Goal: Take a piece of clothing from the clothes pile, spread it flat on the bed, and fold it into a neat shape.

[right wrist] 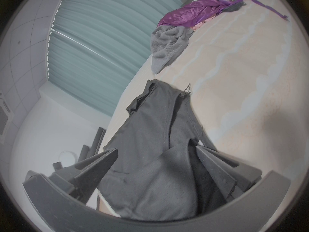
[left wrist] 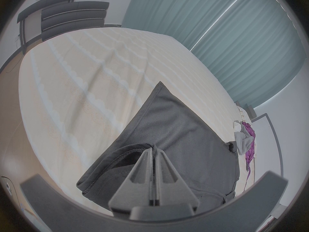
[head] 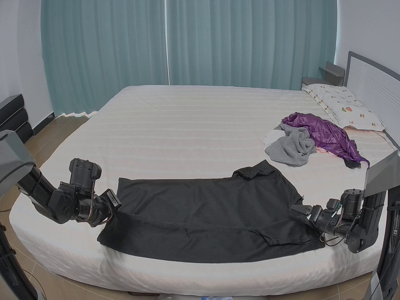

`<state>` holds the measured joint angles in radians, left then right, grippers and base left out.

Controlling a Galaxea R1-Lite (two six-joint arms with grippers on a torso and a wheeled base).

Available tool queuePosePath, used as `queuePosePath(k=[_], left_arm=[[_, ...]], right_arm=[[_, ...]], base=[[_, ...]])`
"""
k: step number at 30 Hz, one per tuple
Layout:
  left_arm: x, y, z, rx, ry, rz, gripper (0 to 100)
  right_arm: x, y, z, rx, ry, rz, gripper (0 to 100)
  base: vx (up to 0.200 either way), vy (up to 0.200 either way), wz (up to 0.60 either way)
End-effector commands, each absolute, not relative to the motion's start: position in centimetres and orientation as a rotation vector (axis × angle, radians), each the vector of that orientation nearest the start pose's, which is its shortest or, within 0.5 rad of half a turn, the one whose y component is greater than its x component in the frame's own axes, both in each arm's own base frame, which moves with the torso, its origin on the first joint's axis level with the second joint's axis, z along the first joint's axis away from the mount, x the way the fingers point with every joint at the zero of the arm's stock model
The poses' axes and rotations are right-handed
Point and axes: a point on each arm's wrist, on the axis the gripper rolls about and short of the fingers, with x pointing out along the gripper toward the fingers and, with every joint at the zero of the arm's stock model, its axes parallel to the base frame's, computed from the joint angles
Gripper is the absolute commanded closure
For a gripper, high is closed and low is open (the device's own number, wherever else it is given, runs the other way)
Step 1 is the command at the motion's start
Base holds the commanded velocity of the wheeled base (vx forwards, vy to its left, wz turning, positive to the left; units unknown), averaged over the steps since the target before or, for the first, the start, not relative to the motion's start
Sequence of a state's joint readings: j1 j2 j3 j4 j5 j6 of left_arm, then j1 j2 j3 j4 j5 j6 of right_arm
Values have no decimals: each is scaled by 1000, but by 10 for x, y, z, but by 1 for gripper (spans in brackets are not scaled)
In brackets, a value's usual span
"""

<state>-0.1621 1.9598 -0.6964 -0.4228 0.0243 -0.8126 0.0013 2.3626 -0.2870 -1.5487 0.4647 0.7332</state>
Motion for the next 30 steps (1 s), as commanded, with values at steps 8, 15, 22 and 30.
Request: queuePosePath(k=[8,15,22,30], left_arm=[[302,-49,59,-685,835,215,100],[302,-49,59,-684,834,216,100],[302,-49,59,-685,835,215,100],[302,-50,59,-684,838,215,100]], right_arm=[[277,-16,-21,784,625,344,0],[278,-25,-8,781,567,335,0],[286,-8,-24,765,619,375,0],[294,-3,-48,697,645,361,0]], base=[[0,0,0],[0,0,0],[0,0,0],[0,0,0]])
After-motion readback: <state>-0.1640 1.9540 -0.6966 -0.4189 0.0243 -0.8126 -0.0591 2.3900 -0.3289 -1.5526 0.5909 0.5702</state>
